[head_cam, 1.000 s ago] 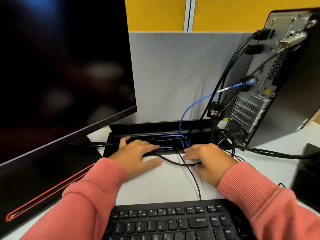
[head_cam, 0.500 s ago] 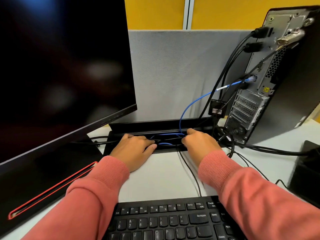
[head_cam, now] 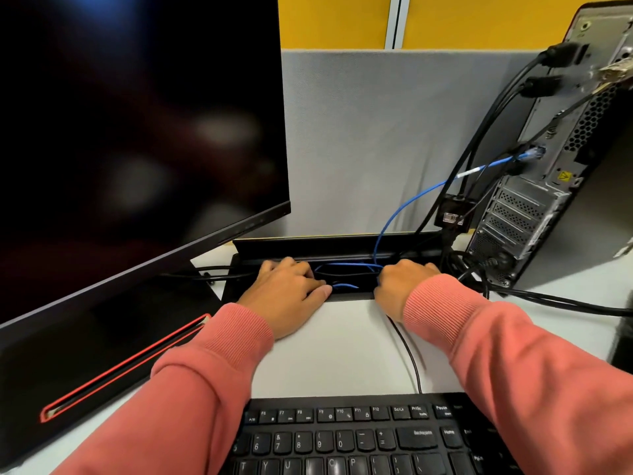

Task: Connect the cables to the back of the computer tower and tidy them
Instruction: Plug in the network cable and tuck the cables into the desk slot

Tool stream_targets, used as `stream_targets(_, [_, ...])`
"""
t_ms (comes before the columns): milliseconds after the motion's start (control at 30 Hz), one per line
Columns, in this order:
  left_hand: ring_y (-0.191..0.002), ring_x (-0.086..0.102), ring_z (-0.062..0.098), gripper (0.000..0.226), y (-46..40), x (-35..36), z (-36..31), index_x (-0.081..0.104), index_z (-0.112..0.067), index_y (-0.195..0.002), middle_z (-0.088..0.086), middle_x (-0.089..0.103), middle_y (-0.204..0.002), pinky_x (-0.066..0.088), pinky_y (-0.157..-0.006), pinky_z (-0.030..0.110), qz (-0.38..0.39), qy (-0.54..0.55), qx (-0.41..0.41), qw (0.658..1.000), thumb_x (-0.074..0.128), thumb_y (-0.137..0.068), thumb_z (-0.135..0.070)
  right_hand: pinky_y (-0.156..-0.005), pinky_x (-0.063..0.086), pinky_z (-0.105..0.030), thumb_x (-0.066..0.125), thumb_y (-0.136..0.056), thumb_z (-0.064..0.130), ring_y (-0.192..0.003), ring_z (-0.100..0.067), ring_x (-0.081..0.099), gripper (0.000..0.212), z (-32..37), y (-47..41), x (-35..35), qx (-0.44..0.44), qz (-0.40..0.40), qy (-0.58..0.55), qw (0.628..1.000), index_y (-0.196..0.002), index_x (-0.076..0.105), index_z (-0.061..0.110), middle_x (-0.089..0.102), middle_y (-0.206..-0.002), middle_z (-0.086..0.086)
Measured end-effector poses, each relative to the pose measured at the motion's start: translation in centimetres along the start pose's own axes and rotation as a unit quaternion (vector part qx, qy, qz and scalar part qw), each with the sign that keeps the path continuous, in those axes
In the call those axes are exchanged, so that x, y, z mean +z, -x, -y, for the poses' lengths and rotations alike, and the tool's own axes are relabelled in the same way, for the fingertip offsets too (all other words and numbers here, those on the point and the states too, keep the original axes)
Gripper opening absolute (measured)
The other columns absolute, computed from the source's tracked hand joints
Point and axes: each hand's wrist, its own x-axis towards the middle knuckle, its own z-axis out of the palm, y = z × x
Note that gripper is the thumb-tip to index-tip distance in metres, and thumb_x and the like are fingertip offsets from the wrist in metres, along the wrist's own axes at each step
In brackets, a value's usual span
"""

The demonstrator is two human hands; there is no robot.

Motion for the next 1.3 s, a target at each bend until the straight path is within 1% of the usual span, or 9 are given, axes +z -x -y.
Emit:
stream_targets(100, [-0.114, 0.041, 0.014, 0.057, -0.2, 0.0, -0.6, 0.064, -0.036, -0.134, -0.011, 0.054, -0.113, 0.021, -0.11, 0.041, 0.025, -0.004, -0.006, 1.0, 0.019, -0.106, -0.057, -0.086, 0.045, -0.038, 0.038, -0.097, 0.017, -0.098, -0.031, 0.057, 0.026, -0.1, -0.1, 0.0, 0.002, -0.017, -0.058, 0.998, -0.111, 0.06, 0.015, 0.061, -0.114, -0.009])
stream_targets(167, [-0.112, 0.042, 0.014, 0.057, -0.3, 0.1, -0.7, 0.066, -0.036, -0.13, -0.011, 0.055, -0.108, 0.02, -0.111, 0.043, 0.018, -0.007, -0.009, 1.0, 0.018, -0.107, -0.055, -0.082, 0.048, -0.035, 0.042, -0.094, 0.015, -0.099, -0.034, 0.06, 0.027, -0.2, 0.0, 0.3, 0.009, -0.034, -0.092, 0.995, -0.112, 0.062, 0.016, 0.059, -0.112, -0.009])
stream_targets(333, [-0.112, 0.045, 0.012, 0.047, 0.3, -0.1, -0.7, 0.066, -0.033, -0.13, -0.013, 0.061, -0.113, 0.02, -0.108, 0.041, -0.048, -0.036, 0.021, 0.998, 0.027, -0.108, -0.047, -0.09, 0.051, -0.04, 0.045, -0.095, 0.01, -0.112, -0.031, 0.058, 0.034, -0.1, 0.9, 1.9, -0.005, -0.107, -0.086, 0.991, -0.124, 0.062, 0.014, 0.055, -0.116, -0.004])
stream_targets(533, [-0.11, 0.049, 0.016, 0.039, 1.3, -0.9, -0.8, 0.059, -0.031, -0.138, -0.009, 0.059, -0.119, 0.038, -0.099, 0.037, -0.097, -0.045, 0.036, 0.994, 0.038, -0.106, -0.04, -0.091, 0.048, -0.039, 0.044, -0.093, 0.009, -0.114, -0.029, 0.058, 0.037, 0.0, 1.3, 1.2, -0.008, -0.097, -0.084, 0.992, -0.124, 0.062, 0.017, 0.057, -0.119, -0.002])
stream_targets(600, [-0.112, 0.051, 0.021, 0.035, 2.2, -1.6, 0.2, 0.06, -0.029, -0.133, -0.006, 0.059, -0.119, 0.041, -0.094, 0.039, -0.121, -0.073, -0.011, 0.99, 0.043, -0.103, -0.036, -0.09, 0.046, -0.039, 0.044, -0.093, 0.007, -0.116, -0.029, 0.057, 0.039, 0.1, 1.9, 1.2, -0.013, -0.114, -0.07, 0.991, -0.126, 0.06, 0.019, 0.056, -0.122, -0.002])
stream_targets(700, [-0.121, 0.05, 0.027, 0.035, 4.5, -2.6, 2.7, 0.058, -0.025, -0.13, 0.001, 0.057, -0.127, 0.042, -0.101, 0.043, -0.124, -0.133, -0.142, 0.973, 0.048, -0.098, -0.034, -0.083, 0.041, -0.036, 0.044, -0.091, 0.003, -0.116, -0.028, 0.055, 0.041, 0.2, 2.8, 1.2, -0.027, -0.152, -0.065, 0.986, -0.125, 0.058, 0.021, 0.054, -0.124, -0.001])
stream_targets(833, [-0.128, 0.048, 0.029, 0.039, 6.9, -3.1, 5.0, 0.056, -0.025, -0.136, 0.003, 0.057, -0.136, 0.038, -0.108, 0.045, -0.096, -0.143, -0.227, 0.958, 0.045, -0.1, -0.037, -0.088, 0.051, -0.039, 0.043, -0.094, 0.006, -0.11, -0.028, 0.058, 0.037, 1.2, 3.3, 1.3, -0.053, -0.137, -0.103, 0.984, -0.123, 0.059, 0.022, 0.054, -0.122, -0.001])
stream_targets(1100, [-0.099, 0.063, 0.031, 0.024, 6.4, -3.2, 5.9, 0.068, -0.023, -0.115, 0.005, 0.067, -0.107, 0.051, -0.087, 0.042, -0.163, -0.099, -0.181, 0.965, 0.05, -0.103, -0.035, -0.078, 0.05, -0.034, 0.046, -0.098, 0.011, -0.103, -0.026, 0.06, 0.031, 1.7, 3.7, 2.0, -0.048, -0.137, -0.133, 0.98, -0.124, 0.061, 0.02, 0.053, -0.114, -0.001])
stream_targets(1300, [-0.112, 0.057, 0.029, 0.028, 5.6, -2.9, 4.2, 0.063, -0.027, -0.124, 0.002, 0.061, -0.122, 0.047, -0.097, 0.043, -0.164, -0.052, -0.14, 0.975, 0.055, -0.098, -0.038, -0.08, 0.05, -0.036, 0.048, -0.098, 0.014, -0.113, -0.026, 0.056, 0.035, 2.6, 3.3, 1.6, -0.025, -0.123, -0.117, 0.985, -0.131, 0.057, 0.022, 0.052, -0.122, -0.001])
